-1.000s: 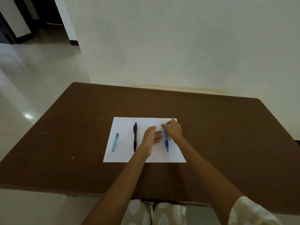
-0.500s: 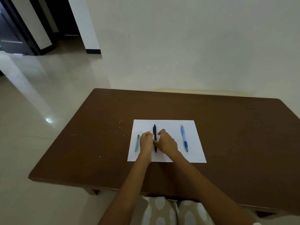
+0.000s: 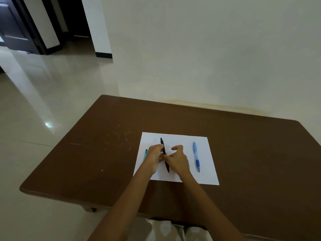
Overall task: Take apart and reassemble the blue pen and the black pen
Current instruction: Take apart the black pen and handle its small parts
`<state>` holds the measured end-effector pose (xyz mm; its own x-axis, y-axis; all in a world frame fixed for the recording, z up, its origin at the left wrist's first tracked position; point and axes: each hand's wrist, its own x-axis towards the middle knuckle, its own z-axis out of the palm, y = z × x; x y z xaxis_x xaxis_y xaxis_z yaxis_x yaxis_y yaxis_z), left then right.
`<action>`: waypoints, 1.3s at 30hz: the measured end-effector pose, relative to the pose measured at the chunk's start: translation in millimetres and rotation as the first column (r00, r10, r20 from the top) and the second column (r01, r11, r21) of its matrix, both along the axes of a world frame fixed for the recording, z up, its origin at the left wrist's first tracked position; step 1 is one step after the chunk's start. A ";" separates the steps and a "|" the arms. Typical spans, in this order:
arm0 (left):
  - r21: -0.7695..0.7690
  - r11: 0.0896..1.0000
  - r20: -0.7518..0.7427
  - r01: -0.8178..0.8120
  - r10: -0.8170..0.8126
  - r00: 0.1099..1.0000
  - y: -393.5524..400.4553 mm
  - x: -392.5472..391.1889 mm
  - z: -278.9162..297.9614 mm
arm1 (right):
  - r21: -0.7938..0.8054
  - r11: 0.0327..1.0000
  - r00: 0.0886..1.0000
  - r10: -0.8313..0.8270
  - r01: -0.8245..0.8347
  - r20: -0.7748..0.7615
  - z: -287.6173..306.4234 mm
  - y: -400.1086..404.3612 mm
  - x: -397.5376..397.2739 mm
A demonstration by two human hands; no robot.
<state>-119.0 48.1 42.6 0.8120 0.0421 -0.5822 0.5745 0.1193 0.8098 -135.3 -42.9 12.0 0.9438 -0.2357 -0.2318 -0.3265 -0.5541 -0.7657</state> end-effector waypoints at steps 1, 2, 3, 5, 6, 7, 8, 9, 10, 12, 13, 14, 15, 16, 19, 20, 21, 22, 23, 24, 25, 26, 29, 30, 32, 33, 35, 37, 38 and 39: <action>-0.009 1.000 0.034 0.016 -0.015 0.999 -1.0 -0.1 2.1 | 0.052 0.999 1.000 0.009 -0.009 -0.003 1.7 -3.3 -2.4; -0.011 0.999 0.075 0.031 -0.030 0.997 -1.6 -0.1 3.4 | 0.099 0.995 1.000 0.026 -0.026 -0.004 3.5 -7.0 -4.5; -0.007 0.999 0.116 0.044 -0.043 0.992 -1.3 -0.6 4.3 | 0.138 0.989 0.999 0.048 -0.047 -0.001 6.3 -11.0 -6.2; 0.024 0.998 0.169 0.057 -0.061 0.984 -0.6 -3.5 7.9 | 0.223 0.972 0.997 0.078 -0.078 0.012 15.8 -20.5 -7.5; 0.042 0.997 0.184 0.059 -0.066 0.981 -0.8 -5.1 9.3 | 0.277 0.959 0.998 0.063 -0.067 0.024 21.3 -25.1 -6.5; 0.052 0.997 0.194 0.062 -0.071 0.978 -1.8 -6.6 10.0 | 0.321 0.946 0.999 0.032 -0.044 0.042 26.2 -29.1 -4.1; 0.058 0.996 0.198 0.068 -0.078 0.977 -4.0 -8.2 10.6 | 0.339 0.940 0.998 0.006 -0.028 0.064 29.7 -32.3 -0.4; 0.056 0.996 0.197 0.068 -0.077 0.977 -6.9 -10.0 10.8 | 0.324 0.946 0.997 0.003 -0.029 0.081 32.3 -34.1 3.9; 0.051 0.997 0.189 0.054 -0.063 0.980 -10.1 -11.9 10.9 | 0.301 0.953 0.997 0.019 -0.042 0.080 33.6 -34.0 8.3; 0.016 1.000 0.158 0.002 -0.004 0.987 -15.4 -13.6 9.8 | 0.288 0.956 0.999 0.035 -0.045 0.039 34.0 -32.4 17.2; -0.010 1.000 0.144 -0.020 0.022 0.989 -17.3 -13.5 9.0 | 0.297 0.955 1.000 0.022 -0.026 0.018 34.0 -31.9 21.3; -0.028 0.999 0.128 -0.036 0.039 0.991 -18.8 -13.3 9.4 | 0.309 0.951 1.000 0.003 -0.004 0.004 33.9 -31.8 25.0; -0.028 0.999 0.113 -0.044 0.047 0.993 -19.3 -12.5 9.9 | 0.318 0.948 1.000 -0.013 0.013 -0.003 34.4 -32.2 27.6; -0.015 0.999 0.101 -0.041 0.043 0.994 -18.9 -11.3 10.1 | 0.331 0.943 1.000 -0.022 0.022 -0.006 34.4 -32.1 29.5; 0.007 1.000 0.097 -0.001 0.000 0.995 -17.2 -8.0 11.6 | 0.354 0.935 1.000 -0.002 0.000 0.004 34.8 -28.4 32.1; 0.023 1.000 0.100 0.003 -0.005 0.995 -16.2 -7.5 12.6 | 0.361 0.933 1.000 0.000 -0.004 0.010 35.3 -26.9 33.0; 0.038 0.999 0.098 0.004 -0.008 0.995 -15.2 -7.0 12.6 | 0.373 0.928 1.000 -0.005 0.000 0.013 36.4 -26.0 34.4; 0.047 0.999 0.093 0.008 -0.012 0.996 -14.4 -6.8 12.5 | 0.392 0.920 1.000 -0.017 0.010 0.014 37.4 -26.1 36.9; 0.047 0.999 0.090 0.015 -0.019 0.996 -13.3 -6.9 11.9 | 0.407 0.913 1.000 -0.030 0.023 0.011 38.4 -26.6 39.6; 0.042 0.999 0.087 0.027 -0.030 0.996 -12.3 -7.3 11.9 | 0.411 0.911 0.999 -0.040 0.035 0.003 39.3 -27.5 43.0; 0.031 0.999 0.083 0.038 -0.040 0.996 -11.5 -7.5 12.0 | 0.410 0.911 0.999 -0.041 0.042 -0.011 39.6 -28.5 46.6; 0.016 0.999 0.077 0.045 -0.047 0.996 -10.1 -7.5 12.2 | 0.415 0.909 0.999 -0.038 0.046 -0.029 39.3 -29.2 50.5; 0.012 0.998 0.065 0.061 -0.062 0.996 -4.2 -2.9 12.8 | 0.443 0.895 0.998 -0.018 0.044 -0.064 40.3 -26.8 59.4; 0.019 0.998 0.066 0.064 -0.065 0.996 -1.9 -0.7 13.5 | 0.439 0.898 0.998 -0.011 0.038 -0.065 40.6 -24.7 61.9; 0.035 0.997 0.071 0.062 -0.064 0.995 2.9 4.5 14.9 | 0.429 0.903 0.998 0.005 0.025 -0.068 40.4 -18.5 66.3; 0.049 0.997 0.073 0.057 -0.061 0.995 5.0 7.3 14.9 | 0.425 0.905 0.997 0.010 0.022 -0.071 39.5 -15.2 68.2; 0.087 0.995 0.072 0.049 -0.055 0.996 8.9 11.5 13.4 | 0.424 0.906 0.997 0.017 0.019 -0.079 35.9 -9.5 72.2; 0.101 0.994 0.061 0.044 -0.050 0.997 12.3 14.5 9.3 | 0.442 0.897 0.993 0.030 0.022 -0.111 32.6 -5.3 76.0; 0.101 0.994 0.053 0.040 -0.046 0.998 14.0 15.8 7.1 | 0.454 0.890 0.990 0.039 0.028 -0.136 30.8 -3.4 78.1; 0.098 0.995 0.049 0.035 -0.039 0.998 16.3 16.7 4.9 | 0.466 0.884 0.987 0.044 0.035 -0.157 28.7 -1.7 80.4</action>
